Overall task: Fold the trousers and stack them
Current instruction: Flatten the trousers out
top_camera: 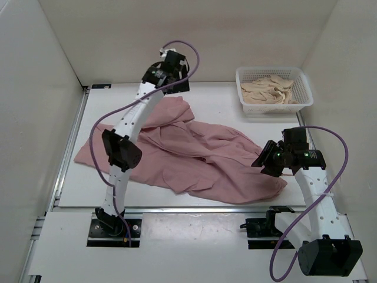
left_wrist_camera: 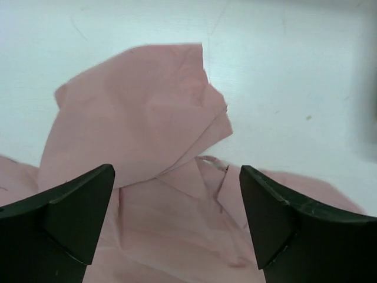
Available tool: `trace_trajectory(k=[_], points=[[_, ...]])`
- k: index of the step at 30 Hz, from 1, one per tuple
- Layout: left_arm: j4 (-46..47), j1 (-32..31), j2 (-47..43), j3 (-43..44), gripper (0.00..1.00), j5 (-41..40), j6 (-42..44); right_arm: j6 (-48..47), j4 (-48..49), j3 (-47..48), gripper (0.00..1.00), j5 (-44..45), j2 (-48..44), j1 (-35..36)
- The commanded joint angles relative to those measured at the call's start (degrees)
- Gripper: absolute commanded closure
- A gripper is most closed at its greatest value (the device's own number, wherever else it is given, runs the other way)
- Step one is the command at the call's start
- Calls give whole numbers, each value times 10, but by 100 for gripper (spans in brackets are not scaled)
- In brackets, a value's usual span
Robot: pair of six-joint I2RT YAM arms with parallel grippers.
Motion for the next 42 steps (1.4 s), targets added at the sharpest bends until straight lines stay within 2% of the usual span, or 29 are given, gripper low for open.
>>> trace_trajectory(k=[1, 4, 8, 10, 11, 12, 13, 14, 16, 19, 20, 23, 24, 25, 26, 29, 30, 31, 35, 37, 39, 42], points=[[-57, -16, 84, 12, 0, -14, 47, -8, 10, -2, 46, 0, -5, -1], [-49, -28, 109, 1, 0, -14, 47, -8, 10, -2, 46, 0, -5, -1], [-43, -34, 156, 7, 0, -52, 42, -8, 10, -8, 46, 0, -5, -1], [-36, -29, 170, 20, 8, -75, 54, -8, 10, -8, 46, 0, -5, -1], [-43, -29, 175, 29, 19, -75, 54, -8, 10, -8, 46, 0, -5, -1], [-43, -20, 176, 39, 40, -75, 54, -8, 10, -8, 46, 0, -5, -1], [-49, -14, 176, 45, 61, -70, 54, -8, 10, -8, 46, 0, -5, -1], [-49, 0, 162, 45, 90, -49, 36, -8, 5, -8, 46, 0, -5, -1], [-25, 17, 104, 25, 90, -18, 28, -8, 5, -8, 46, 0, -5, -1], [44, 74, -12, -64, 90, 39, 21, -14, 5, -8, 46, 0, 9, -1], [55, 119, -37, -84, 90, 77, 15, -14, 5, -8, 46, 0, 16, -1], [78, 196, -85, -122, 90, 145, 9, -19, 5, -8, 46, 6, 16, -1], [78, 239, -85, -122, 88, 181, 9, -19, 5, -8, 46, 6, 16, -1], [78, 258, -74, -117, 81, 201, 9, -19, 11, -8, 46, 6, 16, -1], [78, 292, -68, -117, 68, 244, 2, -19, 11, -8, 46, 6, 16, -1], [72, 327, -37, -131, 0, 312, -11, -19, 16, -20, 46, 0, 16, -1], [66, 333, -31, -139, 0, 347, -11, -19, 16, -20, 46, 0, 16, -1], [59, 333, -31, -146, 0, 348, -11, -19, 16, -25, 46, 0, 16, -1], [59, 325, -58, -175, 0, 306, -11, -19, 27, -25, 40, -19, 16, -1], [53, 325, -80, -196, 0, 290, -11, -31, 41, -25, 24, -52, 36, -1], [53, 325, -129, -224, 0, 283, -17, -31, 77, -25, 13, -78, 54, 12], [67, 304, -198, -306, 0, 262, -11, -3, 156, 5, 7, -106, 146, 58]])
